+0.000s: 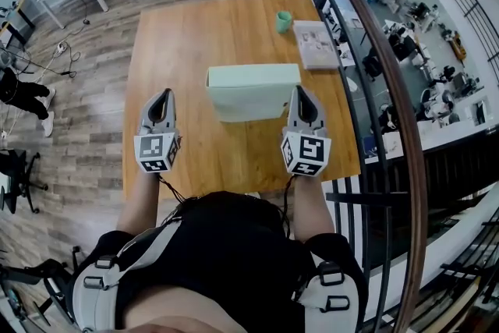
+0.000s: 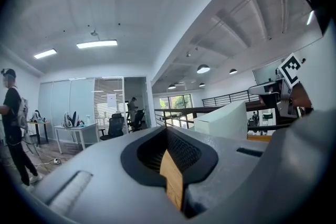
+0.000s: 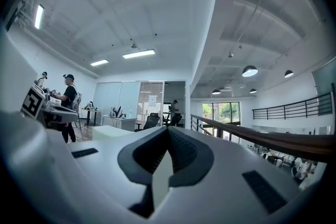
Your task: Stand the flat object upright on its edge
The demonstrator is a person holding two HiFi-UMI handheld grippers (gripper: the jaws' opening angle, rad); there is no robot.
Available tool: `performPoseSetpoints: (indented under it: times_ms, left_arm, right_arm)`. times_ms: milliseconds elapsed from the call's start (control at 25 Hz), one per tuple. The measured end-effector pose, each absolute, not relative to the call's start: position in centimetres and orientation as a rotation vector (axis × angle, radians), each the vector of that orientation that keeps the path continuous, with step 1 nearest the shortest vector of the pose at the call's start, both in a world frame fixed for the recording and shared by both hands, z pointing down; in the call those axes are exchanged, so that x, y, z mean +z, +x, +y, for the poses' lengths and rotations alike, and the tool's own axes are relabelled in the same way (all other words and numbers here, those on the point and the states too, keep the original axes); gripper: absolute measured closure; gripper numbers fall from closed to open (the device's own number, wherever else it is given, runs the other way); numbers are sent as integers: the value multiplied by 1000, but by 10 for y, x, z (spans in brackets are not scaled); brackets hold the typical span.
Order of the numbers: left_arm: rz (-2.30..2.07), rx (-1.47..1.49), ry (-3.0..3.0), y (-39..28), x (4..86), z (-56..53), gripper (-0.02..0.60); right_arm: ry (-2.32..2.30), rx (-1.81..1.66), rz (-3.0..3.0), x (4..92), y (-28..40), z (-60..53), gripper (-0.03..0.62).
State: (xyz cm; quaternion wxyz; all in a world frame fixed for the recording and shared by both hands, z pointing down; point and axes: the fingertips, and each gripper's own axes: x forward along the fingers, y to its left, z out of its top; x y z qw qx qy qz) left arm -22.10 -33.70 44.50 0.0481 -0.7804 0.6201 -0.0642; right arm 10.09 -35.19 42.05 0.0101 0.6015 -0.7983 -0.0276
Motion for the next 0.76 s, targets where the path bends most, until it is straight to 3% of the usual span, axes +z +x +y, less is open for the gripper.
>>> performPoseSetpoints:
  times_ms: [760]
  left_arm:
    - [1926,-124,-2407,-220,445,-335,578]
  right_arm:
    - [1913,-47,-2460,435,112,-356,591]
